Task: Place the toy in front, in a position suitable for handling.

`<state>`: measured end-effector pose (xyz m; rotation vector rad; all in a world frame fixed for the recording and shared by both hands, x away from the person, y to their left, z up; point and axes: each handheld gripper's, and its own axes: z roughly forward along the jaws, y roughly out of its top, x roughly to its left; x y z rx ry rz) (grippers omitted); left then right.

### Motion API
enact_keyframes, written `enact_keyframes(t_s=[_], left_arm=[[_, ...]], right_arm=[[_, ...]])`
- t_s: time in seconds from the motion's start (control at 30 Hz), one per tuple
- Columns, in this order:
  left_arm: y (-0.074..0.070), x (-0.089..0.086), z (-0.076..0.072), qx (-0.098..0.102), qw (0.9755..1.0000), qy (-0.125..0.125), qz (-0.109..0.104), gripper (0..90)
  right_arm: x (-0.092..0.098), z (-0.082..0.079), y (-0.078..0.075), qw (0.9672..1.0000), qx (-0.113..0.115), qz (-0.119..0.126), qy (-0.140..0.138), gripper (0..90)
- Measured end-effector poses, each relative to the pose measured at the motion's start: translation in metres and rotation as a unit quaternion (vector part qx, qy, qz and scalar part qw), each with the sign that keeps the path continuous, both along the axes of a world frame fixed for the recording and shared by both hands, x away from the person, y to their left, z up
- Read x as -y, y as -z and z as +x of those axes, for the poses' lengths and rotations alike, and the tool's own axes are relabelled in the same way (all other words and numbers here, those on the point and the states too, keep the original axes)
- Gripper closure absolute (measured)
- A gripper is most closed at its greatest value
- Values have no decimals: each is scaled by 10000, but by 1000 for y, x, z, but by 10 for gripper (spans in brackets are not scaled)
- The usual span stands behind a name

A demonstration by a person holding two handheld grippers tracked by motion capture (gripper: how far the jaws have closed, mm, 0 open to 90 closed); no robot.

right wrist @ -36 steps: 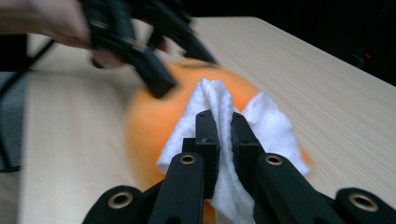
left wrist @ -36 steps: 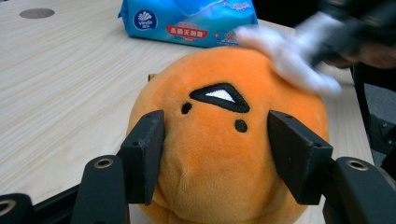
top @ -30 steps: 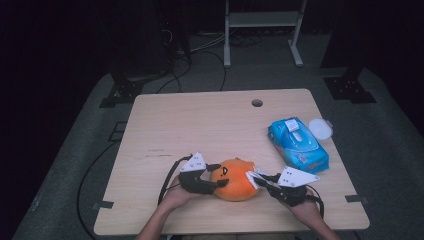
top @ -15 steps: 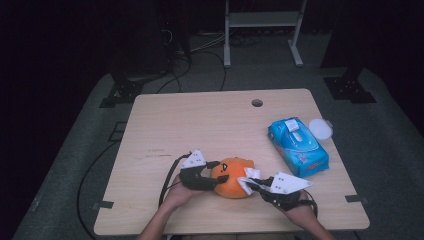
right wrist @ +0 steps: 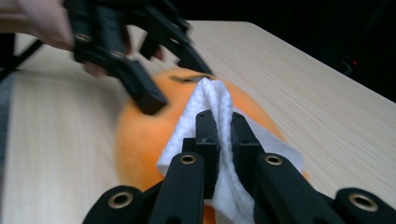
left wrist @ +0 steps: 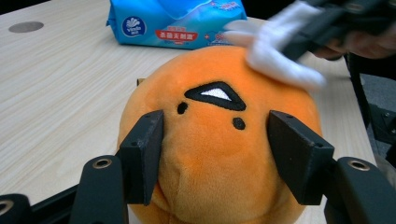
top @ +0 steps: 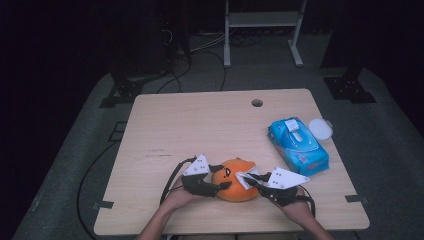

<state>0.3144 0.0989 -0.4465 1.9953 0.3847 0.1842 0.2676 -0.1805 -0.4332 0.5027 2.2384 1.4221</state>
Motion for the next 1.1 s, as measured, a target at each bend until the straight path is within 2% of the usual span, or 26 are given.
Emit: enact_keyframes(t_s=[0.07,0.1,0.13,0.2,0.27,0.3,0.4,0.47,0.53,0.63,0.7,0.77,0.83,0.9,0.97,1.03,1.1], left_arm=[[-2,-1,0,35,10000,-73,-33,339],[-4,-1,0,25,9998,-193,-24,271],[-6,-2,1,-57,9996,-281,29,183],[-8,-3,3,-256,9988,-391,117,96],[-7,-4,3,-476,9983,-299,142,104],[-5,-3,2,-539,9981,-216,194,146],[-7,2,-2,-380,9990,-110,197,243],[-10,10,-5,-148,9996,-48,253,269],[-12,15,-9,83,9991,42,406,273],[-12,14,-10,118,9994,-21,334,246],[-12,11,-7,-76,9995,-177,254,156],[-11,9,-5,-263,9989,-271,287,93],[-8,9,-4,-437,9982,-268,301,113],[-7,9,-4,-551,9980,-229,213,159],[-8,12,-6,-351,9988,-173,294,220],[-11,17,-10,-139,9992,-101,356,247],[-12,23,-15,142,9983,21,558,268]], right_arm=[[8,3,1,9998,-86,18,166,842],[12,4,2,9997,-120,14,219,842],[15,6,4,9996,-165,27,240,842],[16,6,6,9994,-250,52,247,842],[16,6,5,9994,-235,65,248,842],[15,5,5,9993,-254,102,240,842],[5,1,1,9997,-220,133,57,842],[-7,-1,-2,9995,-222,180,-137,842],[-20,-2,-6,9993,-158,181,-295,842],[-29,-1,-13,9992,-51,169,-360,842],[-26,2,-14,9995,-31,126,-271,842],[-20,3,-12,9998,-54,121,-157,842],[-12,4,-11,9998,-89,144,-74,842],[-8,3,-11,9999,-85,90,15,842],[-9,2,-12,9999,-135,93,11,842],[-18,0,-14,9998,-107,86,-158,842],[-31,-2,-16,9992,-106,78,-382,842]])
